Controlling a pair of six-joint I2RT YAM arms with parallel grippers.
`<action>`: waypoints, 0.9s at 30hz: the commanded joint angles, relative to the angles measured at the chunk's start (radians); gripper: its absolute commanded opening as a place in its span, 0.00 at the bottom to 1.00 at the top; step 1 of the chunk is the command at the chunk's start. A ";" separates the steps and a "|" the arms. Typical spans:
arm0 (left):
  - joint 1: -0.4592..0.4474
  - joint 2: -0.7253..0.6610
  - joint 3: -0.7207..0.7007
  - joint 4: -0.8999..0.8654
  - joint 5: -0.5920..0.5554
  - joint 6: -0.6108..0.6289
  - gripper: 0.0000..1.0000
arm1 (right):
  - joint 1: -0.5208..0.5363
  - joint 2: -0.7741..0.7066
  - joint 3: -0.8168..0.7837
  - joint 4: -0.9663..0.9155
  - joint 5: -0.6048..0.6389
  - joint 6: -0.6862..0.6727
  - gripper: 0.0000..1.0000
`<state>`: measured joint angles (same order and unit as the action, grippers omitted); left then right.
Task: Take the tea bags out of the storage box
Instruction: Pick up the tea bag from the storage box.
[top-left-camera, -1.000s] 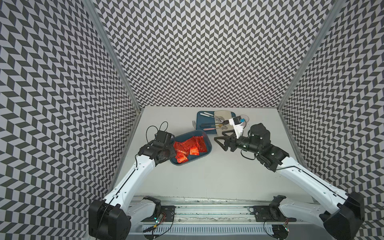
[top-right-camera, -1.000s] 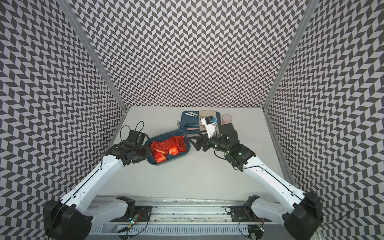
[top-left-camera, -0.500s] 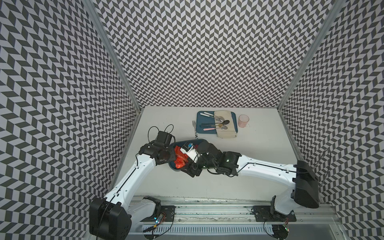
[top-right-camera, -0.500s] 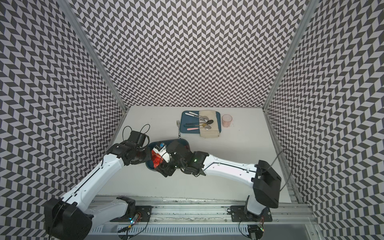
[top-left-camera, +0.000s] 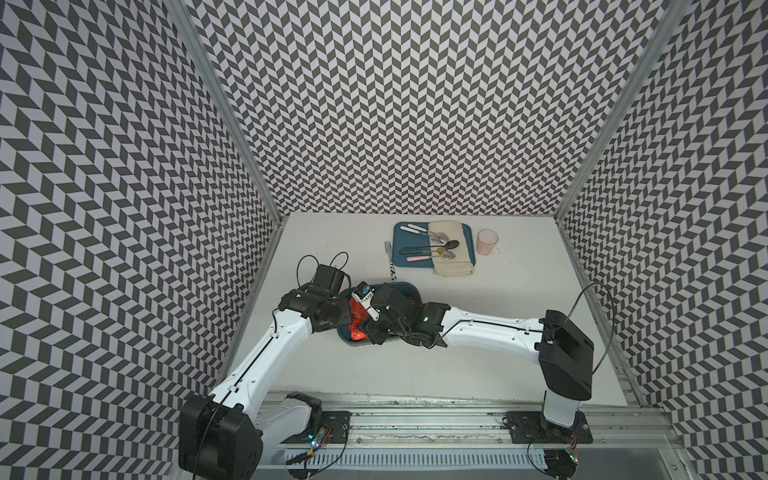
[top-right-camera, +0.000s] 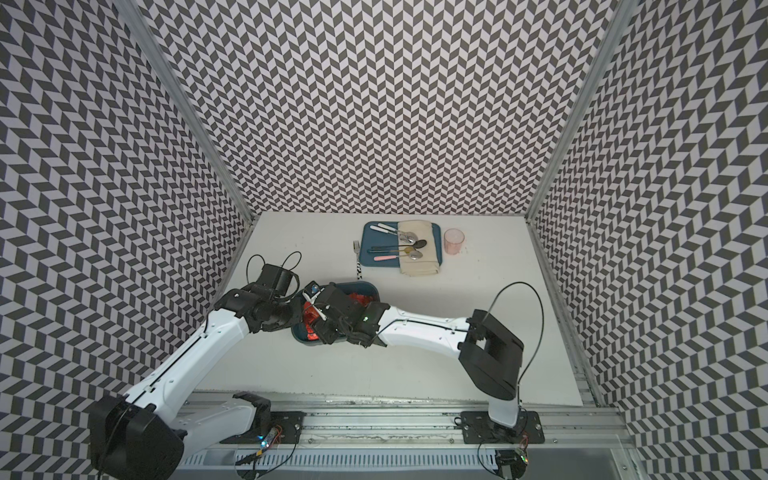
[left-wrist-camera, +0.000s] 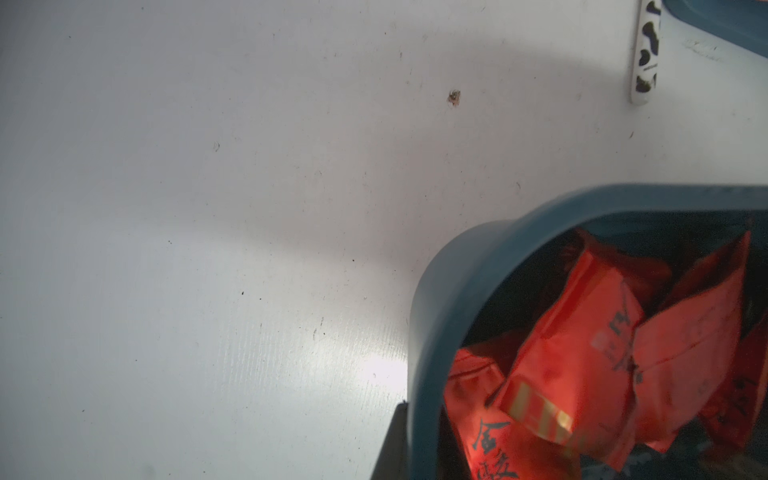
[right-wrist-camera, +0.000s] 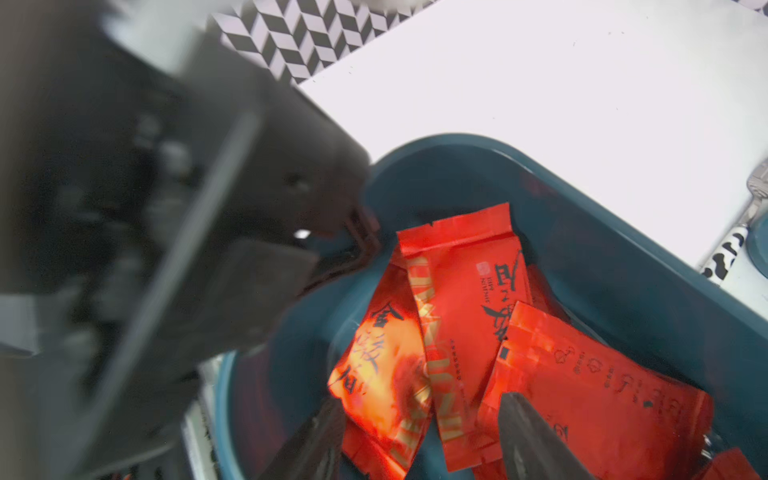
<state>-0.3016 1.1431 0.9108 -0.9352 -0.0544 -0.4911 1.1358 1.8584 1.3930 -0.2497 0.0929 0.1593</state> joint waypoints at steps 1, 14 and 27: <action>-0.005 -0.028 -0.002 0.038 0.016 0.001 0.00 | 0.001 0.048 0.037 0.051 0.059 -0.016 0.61; -0.005 -0.026 -0.004 0.040 0.017 0.001 0.00 | -0.001 0.067 0.058 0.098 0.121 -0.019 0.41; -0.004 -0.015 -0.006 0.042 0.014 -0.001 0.00 | -0.006 0.056 0.039 0.149 0.025 -0.045 0.54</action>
<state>-0.3016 1.1370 0.9051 -0.9279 -0.0547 -0.4904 1.1309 1.9198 1.4311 -0.1753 0.1715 0.1326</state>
